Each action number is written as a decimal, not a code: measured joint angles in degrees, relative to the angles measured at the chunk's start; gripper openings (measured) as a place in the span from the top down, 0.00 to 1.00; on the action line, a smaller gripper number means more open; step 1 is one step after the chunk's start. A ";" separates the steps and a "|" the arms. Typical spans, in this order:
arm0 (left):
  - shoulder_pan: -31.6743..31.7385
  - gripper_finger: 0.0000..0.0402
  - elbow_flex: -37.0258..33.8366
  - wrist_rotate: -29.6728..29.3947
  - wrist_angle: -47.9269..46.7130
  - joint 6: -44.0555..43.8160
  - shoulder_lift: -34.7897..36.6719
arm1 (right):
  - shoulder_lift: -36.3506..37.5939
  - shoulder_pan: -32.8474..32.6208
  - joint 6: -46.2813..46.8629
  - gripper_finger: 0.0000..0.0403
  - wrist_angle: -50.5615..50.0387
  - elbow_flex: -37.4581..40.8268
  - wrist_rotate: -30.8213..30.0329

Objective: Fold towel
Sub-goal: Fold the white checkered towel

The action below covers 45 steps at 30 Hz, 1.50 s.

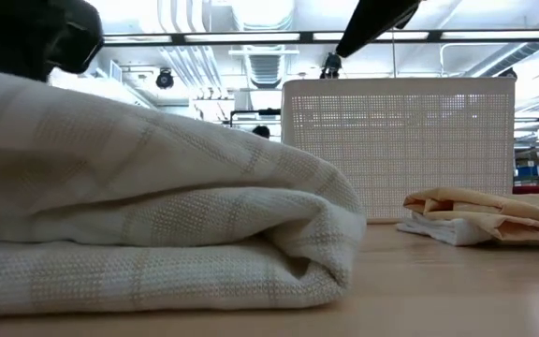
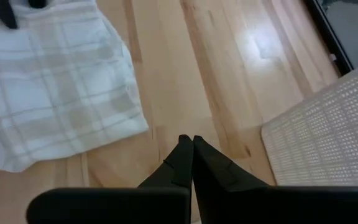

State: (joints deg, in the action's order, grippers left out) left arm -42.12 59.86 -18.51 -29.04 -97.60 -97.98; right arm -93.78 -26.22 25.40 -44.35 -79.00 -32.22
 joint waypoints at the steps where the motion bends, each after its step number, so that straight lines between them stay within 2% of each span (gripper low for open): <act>1: 0.06 0.52 0.00 -1.06 0.03 0.05 -0.06 | 0.00 0.00 -0.47 1.00 0.16 0.00 0.06; 5: 0.02 0.63 0.02 -5.08 0.28 2.97 0.29 | -0.32 0.00 -2.20 1.00 0.18 0.09 0.30; 9: -0.55 0.92 0.24 -8.63 -0.57 4.75 2.63 | -1.53 0.00 -3.57 1.00 0.41 0.11 5.61; 10: -0.69 0.96 0.24 -9.41 -1.15 5.00 3.30 | -1.85 0.00 -3.82 1.00 0.88 0.11 7.22; 15: -1.11 0.99 0.24 -9.56 -6.62 4.69 6.96 | -4.25 -0.03 -7.18 1.00 4.47 0.14 11.61; 20: -1.62 1.00 1.21 -9.52 -12.12 3.81 10.01 | -5.77 0.02 -8.64 1.00 6.35 0.17 11.75; 24: -2.91 1.00 3.98 -7.51 -22.54 1.13 10.72 | -5.96 0.11 -8.80 1.00 7.39 0.17 13.57; 30: -4.00 1.00 11.69 -6.60 -37.59 -2.03 10.81 | -6.10 0.11 -9.56 1.00 11.22 0.17 15.46; 33: -3.97 1.00 13.53 -4.30 -41.71 -3.01 10.86 | -6.10 0.11 -9.74 1.00 12.12 0.17 16.23; 38: -4.50 1.00 11.23 -0.43 -42.81 -4.48 9.79 | -6.10 0.11 -9.66 1.00 12.14 0.17 16.26; 41: -5.82 1.00 10.69 -1.79 -42.35 -6.42 9.61 | -6.10 0.11 -9.52 1.00 13.61 0.17 16.21; 45: -7.53 1.00 11.84 -3.20 -42.47 -8.58 10.74 | -7.70 0.10 -10.15 1.00 24.16 0.15 17.04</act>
State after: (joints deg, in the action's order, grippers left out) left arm -49.66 71.69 -21.70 -71.52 -106.18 -87.24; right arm -101.48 -26.11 15.24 -20.19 -78.85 -15.18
